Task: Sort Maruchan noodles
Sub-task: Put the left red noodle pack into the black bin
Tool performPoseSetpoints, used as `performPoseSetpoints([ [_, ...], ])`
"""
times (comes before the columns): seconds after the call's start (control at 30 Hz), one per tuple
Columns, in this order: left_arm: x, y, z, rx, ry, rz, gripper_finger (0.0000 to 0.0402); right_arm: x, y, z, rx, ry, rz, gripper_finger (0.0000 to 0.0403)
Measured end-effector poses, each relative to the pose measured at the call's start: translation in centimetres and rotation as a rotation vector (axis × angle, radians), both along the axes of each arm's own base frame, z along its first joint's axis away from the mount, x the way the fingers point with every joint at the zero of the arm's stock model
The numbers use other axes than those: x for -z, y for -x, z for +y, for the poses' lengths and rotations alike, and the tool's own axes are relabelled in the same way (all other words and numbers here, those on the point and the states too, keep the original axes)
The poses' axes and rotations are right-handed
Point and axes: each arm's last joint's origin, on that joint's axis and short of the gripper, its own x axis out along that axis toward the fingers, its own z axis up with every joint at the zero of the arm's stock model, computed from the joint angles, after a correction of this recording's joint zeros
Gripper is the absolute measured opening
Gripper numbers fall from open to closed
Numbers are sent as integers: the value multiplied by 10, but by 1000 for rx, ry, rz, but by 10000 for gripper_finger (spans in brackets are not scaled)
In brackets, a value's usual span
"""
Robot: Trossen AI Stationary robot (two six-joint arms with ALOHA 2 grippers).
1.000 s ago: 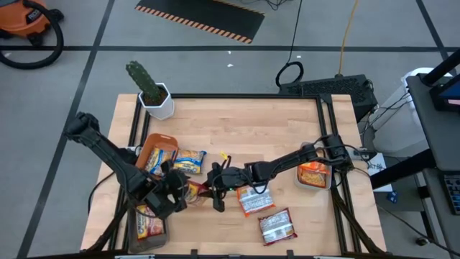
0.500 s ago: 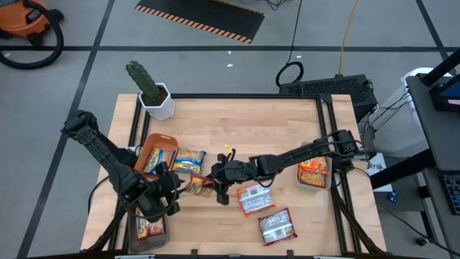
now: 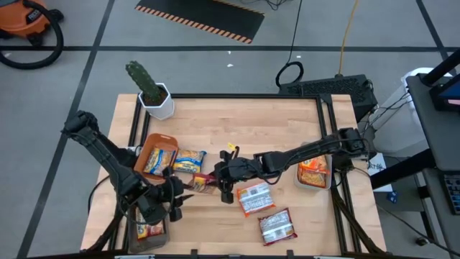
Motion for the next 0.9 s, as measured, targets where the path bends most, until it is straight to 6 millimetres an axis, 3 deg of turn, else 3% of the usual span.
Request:
performPoseSetpoints([
  [0.1, 1, -5, -2, 14, -6, -18, 151, -2, 4, 4, -17, 8, 10, 109],
  [0.43, -1, -10, 5, -57, -72, -70, 257, -3, 4, 7, -36, 27, 2, 110],
  [0.7, 1, -15, 15, -103, -101, -49, 262, -3, 5, 9, -40, 27, 1, 109],
  [0.9, 3, -20, 10, -82, -86, -60, 262, -3, 5, 11, -47, 25, 0, 110],
])
